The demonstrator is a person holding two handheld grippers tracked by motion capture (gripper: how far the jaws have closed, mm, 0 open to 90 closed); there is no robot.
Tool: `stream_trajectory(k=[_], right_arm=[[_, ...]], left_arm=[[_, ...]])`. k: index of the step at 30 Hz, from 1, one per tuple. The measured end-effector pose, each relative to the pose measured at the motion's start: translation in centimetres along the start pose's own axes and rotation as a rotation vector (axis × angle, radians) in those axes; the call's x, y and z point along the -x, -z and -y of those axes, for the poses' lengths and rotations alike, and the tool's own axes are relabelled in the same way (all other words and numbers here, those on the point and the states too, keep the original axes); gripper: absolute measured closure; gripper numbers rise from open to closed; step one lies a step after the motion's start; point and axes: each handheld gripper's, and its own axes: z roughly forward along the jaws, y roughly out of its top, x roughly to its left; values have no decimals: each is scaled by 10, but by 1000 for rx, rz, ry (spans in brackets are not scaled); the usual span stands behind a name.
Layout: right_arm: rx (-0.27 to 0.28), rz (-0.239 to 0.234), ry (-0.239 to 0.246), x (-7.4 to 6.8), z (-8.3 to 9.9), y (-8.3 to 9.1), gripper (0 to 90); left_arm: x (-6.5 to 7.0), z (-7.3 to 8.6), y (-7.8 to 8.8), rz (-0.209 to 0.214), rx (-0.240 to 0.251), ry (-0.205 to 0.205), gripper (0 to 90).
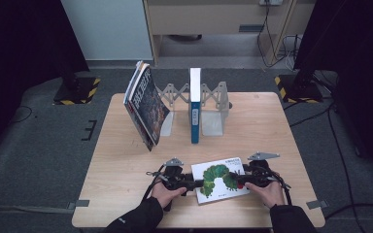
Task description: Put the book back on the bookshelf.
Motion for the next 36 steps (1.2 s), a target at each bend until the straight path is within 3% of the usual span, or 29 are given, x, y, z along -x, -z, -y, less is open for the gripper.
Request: stream_trajectory(k=[8,13,22,25,28,30,33,36], right_arm=[[13,-18,6,0,-2,2,306],[76,-36,4,-1,-5,6,316],[201,-63,16,-2,-10,15,331],[195,-60,13,-1,-9,13,330],[134,-64,20,-1,-7,8,307],[127,-57,32,-3,-7,7,297],[137,-66,16,-3,-8,8,304],[190,-72,23,-2,-11,13,306]], left_arm=[[4,-3,3,-17,-9,-7,418],[6,-6,7,0,21,-3,471],[9,-16,20,-24,97,-37,578],[9,-16,20,-22,99,-39,578],[10,-16,20,-21,103,-53,583],[11,-17,21,-23,101,-55,585],[13,-19,22,-29,111,-67,597],[16,-23,27,-36,148,-97,638]])
